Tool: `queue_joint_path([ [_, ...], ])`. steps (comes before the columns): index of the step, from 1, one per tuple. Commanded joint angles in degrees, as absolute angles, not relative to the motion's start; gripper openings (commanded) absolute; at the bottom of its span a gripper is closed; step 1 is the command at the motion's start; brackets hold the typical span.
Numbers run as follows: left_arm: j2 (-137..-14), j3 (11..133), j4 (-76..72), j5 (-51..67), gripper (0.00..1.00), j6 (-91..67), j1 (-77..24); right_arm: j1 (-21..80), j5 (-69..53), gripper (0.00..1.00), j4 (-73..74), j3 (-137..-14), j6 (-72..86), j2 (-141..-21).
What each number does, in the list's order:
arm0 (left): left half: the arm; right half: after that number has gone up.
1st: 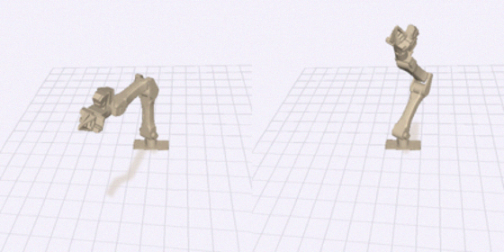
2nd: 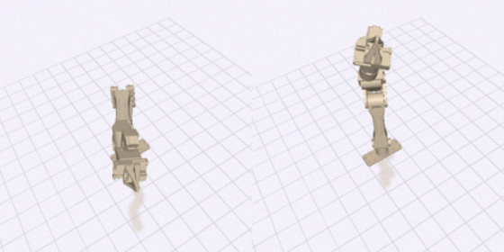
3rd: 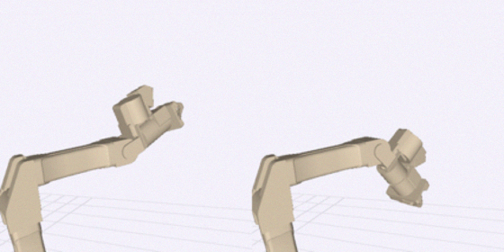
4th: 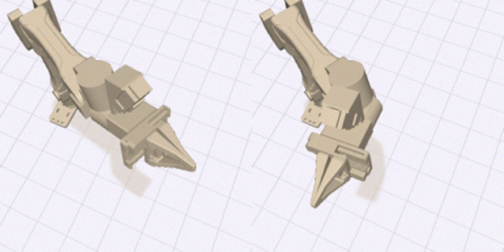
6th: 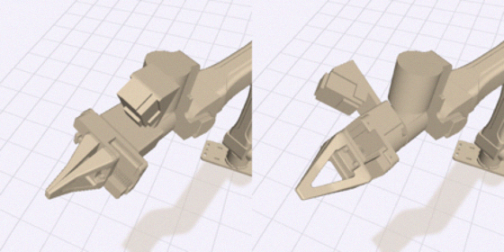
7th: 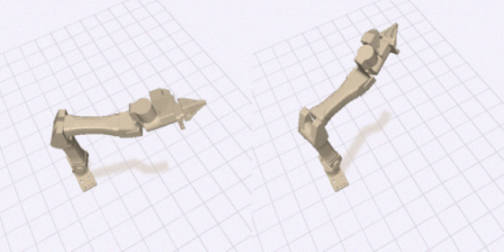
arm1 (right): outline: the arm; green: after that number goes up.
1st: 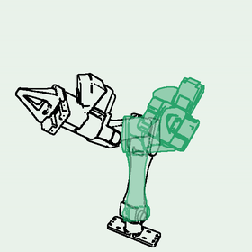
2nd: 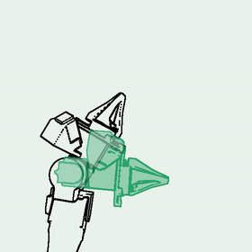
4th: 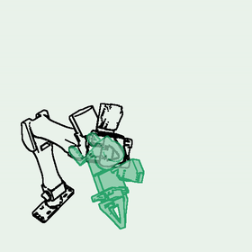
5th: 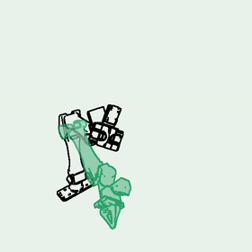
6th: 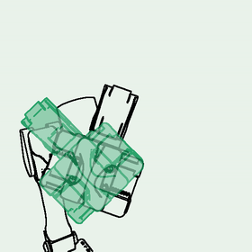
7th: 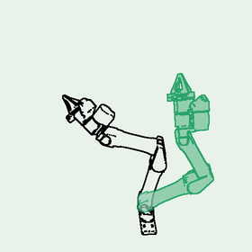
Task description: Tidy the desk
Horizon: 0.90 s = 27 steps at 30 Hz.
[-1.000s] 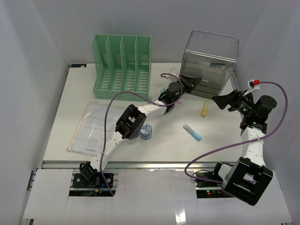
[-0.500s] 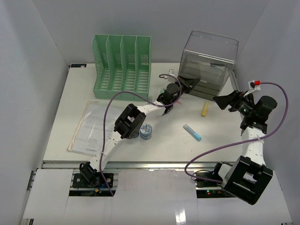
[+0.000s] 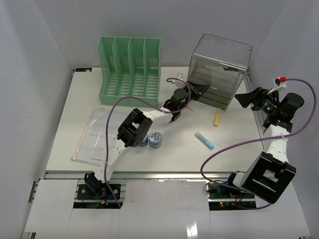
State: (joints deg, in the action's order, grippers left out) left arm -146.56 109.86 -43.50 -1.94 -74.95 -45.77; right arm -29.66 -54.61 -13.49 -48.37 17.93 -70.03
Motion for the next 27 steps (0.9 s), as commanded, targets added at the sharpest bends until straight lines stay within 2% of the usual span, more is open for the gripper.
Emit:
queue_joint_path([
  [1,-136.93,108.17,-50.72,0.02,0.0,-73.74,-45.53,-30.32,-56.56,0.9,-14.9,-51.55,15.94,-71.12],
  [27,-133.71,107.75,-46.41,7.08,0.0,-80.06,-44.3,-30.32,-57.83,0.9,-14.19,-52.18,15.91,-72.76],
])
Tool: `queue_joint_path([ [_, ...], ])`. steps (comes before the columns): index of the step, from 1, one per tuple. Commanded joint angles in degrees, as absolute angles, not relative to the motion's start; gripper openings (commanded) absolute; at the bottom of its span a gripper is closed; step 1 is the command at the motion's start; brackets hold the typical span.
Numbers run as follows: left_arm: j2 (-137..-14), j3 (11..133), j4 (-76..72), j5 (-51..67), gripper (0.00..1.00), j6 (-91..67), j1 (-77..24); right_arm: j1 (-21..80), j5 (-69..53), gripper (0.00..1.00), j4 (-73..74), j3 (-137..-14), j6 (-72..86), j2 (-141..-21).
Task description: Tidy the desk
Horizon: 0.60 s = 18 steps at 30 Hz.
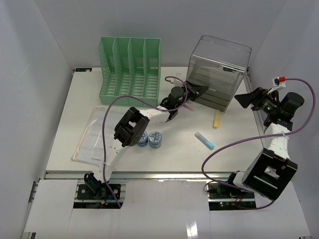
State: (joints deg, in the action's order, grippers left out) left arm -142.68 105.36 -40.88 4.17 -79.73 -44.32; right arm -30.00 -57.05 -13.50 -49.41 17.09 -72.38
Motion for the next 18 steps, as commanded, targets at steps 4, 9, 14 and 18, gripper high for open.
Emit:
queue_joint_path([
  [4,-133.26,107.47,-46.42,8.02,0.0,-80.33,-44.29,-30.32,-57.66,0.9,-14.06,-52.13,15.9,-72.61],
  [9,-131.91,106.94,-46.47,8.52,0.0,-79.79,-44.14,-30.32,-57.66,0.9,-14.0,-52.27,15.91,-72.53],
  [14,-130.56,105.98,-46.51,8.56,0.0,-78.72,-44.14,-30.32,-57.57,0.9,-13.63,-52.36,15.98,-72.56],
  [18,-130.3,106.21,-46.45,9.14,0.0,-78.57,-44.12,-30.32,-57.57,0.9,-13.62,-52.34,15.95,-72.46],
])
